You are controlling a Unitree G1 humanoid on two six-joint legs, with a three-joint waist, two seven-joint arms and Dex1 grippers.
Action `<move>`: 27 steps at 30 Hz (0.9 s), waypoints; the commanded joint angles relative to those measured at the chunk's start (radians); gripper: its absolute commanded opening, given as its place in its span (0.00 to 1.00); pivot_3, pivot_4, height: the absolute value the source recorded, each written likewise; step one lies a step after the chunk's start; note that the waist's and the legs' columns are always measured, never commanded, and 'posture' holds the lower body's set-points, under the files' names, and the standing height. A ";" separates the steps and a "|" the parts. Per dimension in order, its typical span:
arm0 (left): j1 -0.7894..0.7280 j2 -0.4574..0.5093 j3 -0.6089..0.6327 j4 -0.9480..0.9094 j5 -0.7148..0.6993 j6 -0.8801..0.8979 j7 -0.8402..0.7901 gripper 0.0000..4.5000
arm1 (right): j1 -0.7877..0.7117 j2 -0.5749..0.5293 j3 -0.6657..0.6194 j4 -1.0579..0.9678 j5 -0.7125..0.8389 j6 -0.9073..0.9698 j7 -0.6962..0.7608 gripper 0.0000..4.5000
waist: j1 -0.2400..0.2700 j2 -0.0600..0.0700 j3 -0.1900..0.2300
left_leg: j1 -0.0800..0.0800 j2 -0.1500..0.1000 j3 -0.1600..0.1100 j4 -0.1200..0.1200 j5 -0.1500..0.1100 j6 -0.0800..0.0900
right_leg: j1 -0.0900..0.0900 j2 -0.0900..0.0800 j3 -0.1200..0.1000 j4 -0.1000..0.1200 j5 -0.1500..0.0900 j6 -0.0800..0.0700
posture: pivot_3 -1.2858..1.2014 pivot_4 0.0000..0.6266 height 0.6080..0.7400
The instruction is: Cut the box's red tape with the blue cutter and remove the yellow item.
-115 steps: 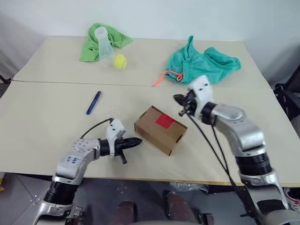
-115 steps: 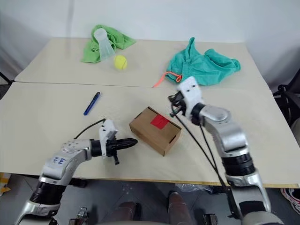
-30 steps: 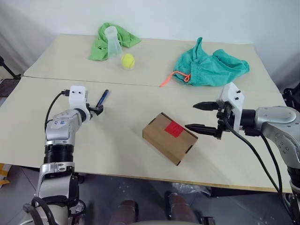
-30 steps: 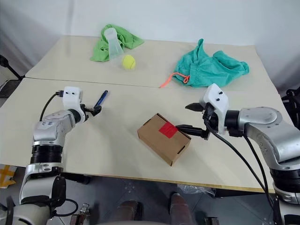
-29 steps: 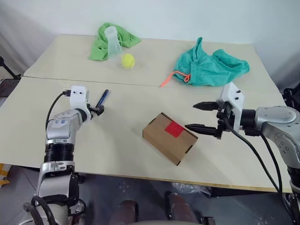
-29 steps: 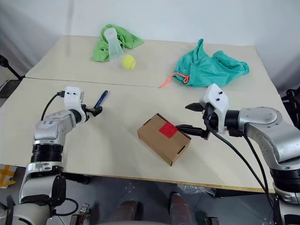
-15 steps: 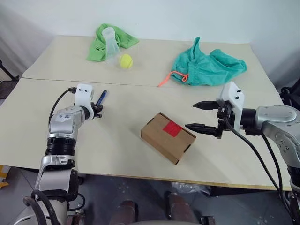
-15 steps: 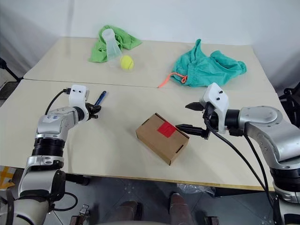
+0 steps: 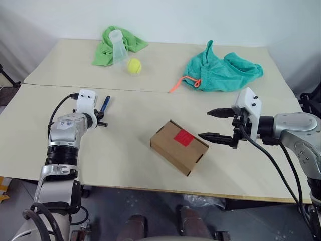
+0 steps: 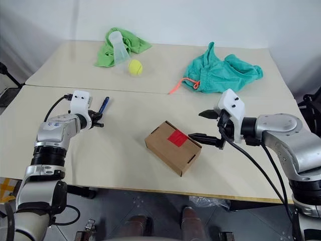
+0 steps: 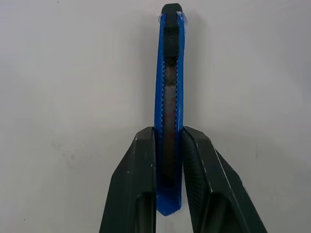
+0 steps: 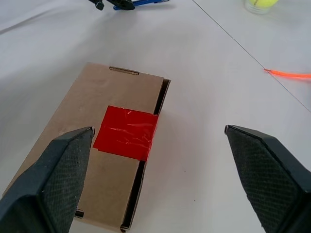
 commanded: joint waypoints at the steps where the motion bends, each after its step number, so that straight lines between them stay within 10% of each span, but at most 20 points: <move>1: 0.053 0.051 -0.030 -0.094 -0.009 0.020 -0.096 0.10 | -0.008 -0.016 -0.015 -0.035 0.004 -0.007 0.003 1.00 | 0.000 0.000 0.000 | 0.000 0.000 0.000 0.000 0.000 0.000 | 0.000 0.000 0.000 0.000 0.000 0.000 | 0.52 0.24 1.00; 10: 0.300 0.286 -0.130 -0.407 -0.066 -0.012 -0.469 0.10 | -0.051 0.041 0.055 -0.124 0.040 0.047 -0.025 1.00 | -0.004 0.000 0.000 | -0.001 0.000 0.000 -0.002 -0.001 0.000 | -0.001 -0.007 -0.001 -0.002 -0.001 -0.001 | 0.52 0.24 1.00; 15: 0.506 0.385 -0.043 -0.549 -0.141 -0.311 -0.692 0.10 | -0.081 0.086 0.225 -0.169 -0.029 0.026 -0.019 1.00 | -0.009 0.001 0.001 | -0.001 -0.001 0.000 -0.003 -0.001 0.001 | -0.001 -0.009 -0.001 -0.004 -0.001 -0.002 | 0.52 0.24 1.00; 25: 0.688 0.411 0.013 -0.641 -0.210 -0.502 -0.861 0.10 | -0.226 0.311 0.517 -0.069 -0.251 -0.058 -0.087 1.00 | -0.015 0.002 0.001 | -0.002 -0.001 -0.001 -0.003 -0.001 0.003 | -0.001 -0.011 -0.007 -0.008 -0.002 -0.003 | 0.52 0.24 1.00; 27: 0.704 0.395 0.011 -0.661 -0.205 -0.519 -0.845 0.10 | -0.244 0.341 0.584 -0.057 -0.315 -0.122 -0.076 0.87 | -0.021 0.002 0.001 | -0.002 -0.001 -0.001 -0.003 -0.001 0.003 | -0.001 -0.011 -0.007 -0.007 -0.002 -0.003 | 0.52 0.24 1.00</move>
